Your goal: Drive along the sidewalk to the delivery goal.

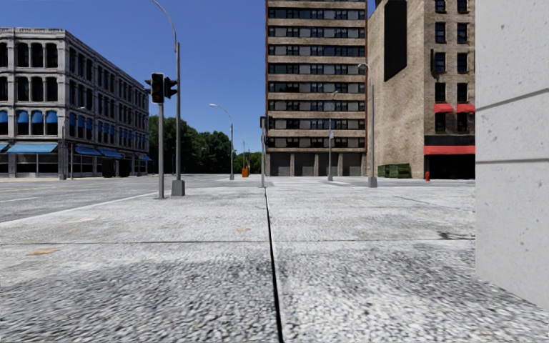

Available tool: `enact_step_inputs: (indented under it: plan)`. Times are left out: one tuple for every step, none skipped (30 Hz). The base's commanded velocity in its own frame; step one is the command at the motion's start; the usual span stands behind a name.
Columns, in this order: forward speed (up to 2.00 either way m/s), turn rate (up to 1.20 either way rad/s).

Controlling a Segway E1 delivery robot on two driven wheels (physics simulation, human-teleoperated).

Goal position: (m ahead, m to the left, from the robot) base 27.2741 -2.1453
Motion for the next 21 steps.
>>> enact_step_inputs:
  plan:
    - [2.0,0.0]
    - [2.0,0.0]
    - [2.0,0.0]
    - [2.0,0.0]
    - [2.0,0.0]
    - [2.0,0.0]
    - [2.0,0.0]
    - [2.0,0.0]
    - [2.0,0.0]
    - [2.0,0.0]
    - [2.0,0.0]
    - [2.0,0.0]
    - [2.0,0.0]
    - [2.0,0.0]
    - [2.0,0.0]
    - [2.0,0.0]
    - [2.0,0.0]
    - [2.0,0.0]
    - [2.0,0.0]
    - [2.0,0.0]
    - [2.0,0.0]
